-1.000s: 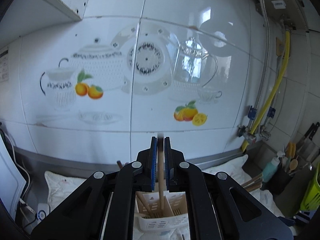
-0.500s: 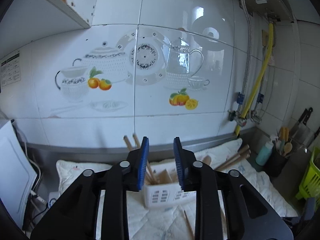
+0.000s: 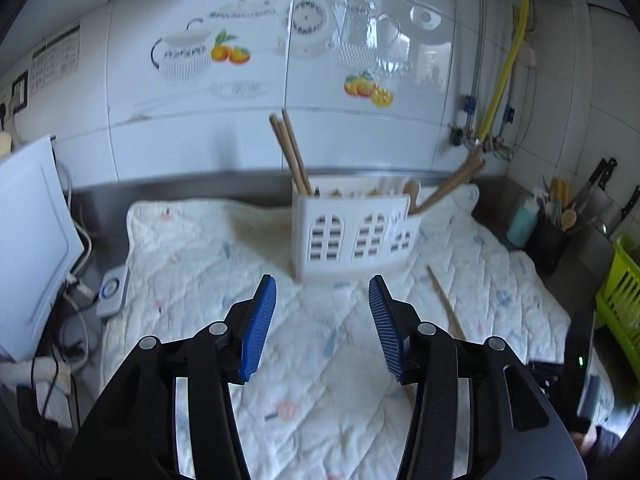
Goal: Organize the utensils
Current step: 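Close the right tool on a chopstick while the left tool grasps the last one, then lift both held chopsticks up over the white utensil holder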
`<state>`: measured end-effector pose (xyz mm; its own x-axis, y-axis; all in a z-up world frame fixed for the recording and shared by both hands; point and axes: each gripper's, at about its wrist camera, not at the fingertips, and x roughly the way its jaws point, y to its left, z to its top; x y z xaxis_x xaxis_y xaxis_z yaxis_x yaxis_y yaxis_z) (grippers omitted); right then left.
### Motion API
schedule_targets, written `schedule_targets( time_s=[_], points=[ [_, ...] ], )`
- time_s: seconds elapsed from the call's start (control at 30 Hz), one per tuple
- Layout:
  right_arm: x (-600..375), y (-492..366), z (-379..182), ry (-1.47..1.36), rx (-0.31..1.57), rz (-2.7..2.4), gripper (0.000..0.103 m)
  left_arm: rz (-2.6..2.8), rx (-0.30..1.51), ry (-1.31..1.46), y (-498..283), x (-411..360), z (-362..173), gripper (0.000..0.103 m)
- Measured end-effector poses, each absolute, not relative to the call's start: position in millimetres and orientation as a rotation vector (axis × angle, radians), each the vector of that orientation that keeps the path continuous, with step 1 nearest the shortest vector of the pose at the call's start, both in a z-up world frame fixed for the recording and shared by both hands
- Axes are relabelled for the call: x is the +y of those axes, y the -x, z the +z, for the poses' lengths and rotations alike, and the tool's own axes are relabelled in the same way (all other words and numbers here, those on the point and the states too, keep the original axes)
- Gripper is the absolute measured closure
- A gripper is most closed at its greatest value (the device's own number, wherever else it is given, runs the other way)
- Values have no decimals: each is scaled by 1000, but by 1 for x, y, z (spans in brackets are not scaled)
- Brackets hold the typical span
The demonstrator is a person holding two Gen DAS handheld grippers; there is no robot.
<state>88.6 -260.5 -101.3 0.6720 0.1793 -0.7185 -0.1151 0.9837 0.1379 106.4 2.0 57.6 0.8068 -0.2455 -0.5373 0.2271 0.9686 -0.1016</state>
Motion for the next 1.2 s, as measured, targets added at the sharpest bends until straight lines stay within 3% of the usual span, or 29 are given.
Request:
schedule_targets(
  time_s=[0.23, 0.63, 0.73, 0.9, 1.03, 1.07, 1.2],
  points=[
    [-261, -87, -105, -76, 809, 131, 94, -288, 687, 47, -79, -8, 7, 52],
    [-278, -60, -84, -76, 743, 110, 96, -436, 825, 34, -60, -69, -58, 55],
    [-283, -53, -71, -80, 706, 111, 96, -437, 845, 26, -62, -78, -66, 59],
    [-289, -44, -48, -82, 647, 116, 96, -430, 853, 11, -63, -90, -76, 76],
    [-291, -40, -33, -82, 607, 121, 96, -408, 853, -13, -63, -99, -81, 78],
    [-291, -39, -30, -83, 598, 123, 96, -399, 864, -24, -64, -102, -84, 84],
    [-291, -34, -17, -75, 568, 133, 96, -368, 857, -66, -66, -107, -85, 92]
  ],
)
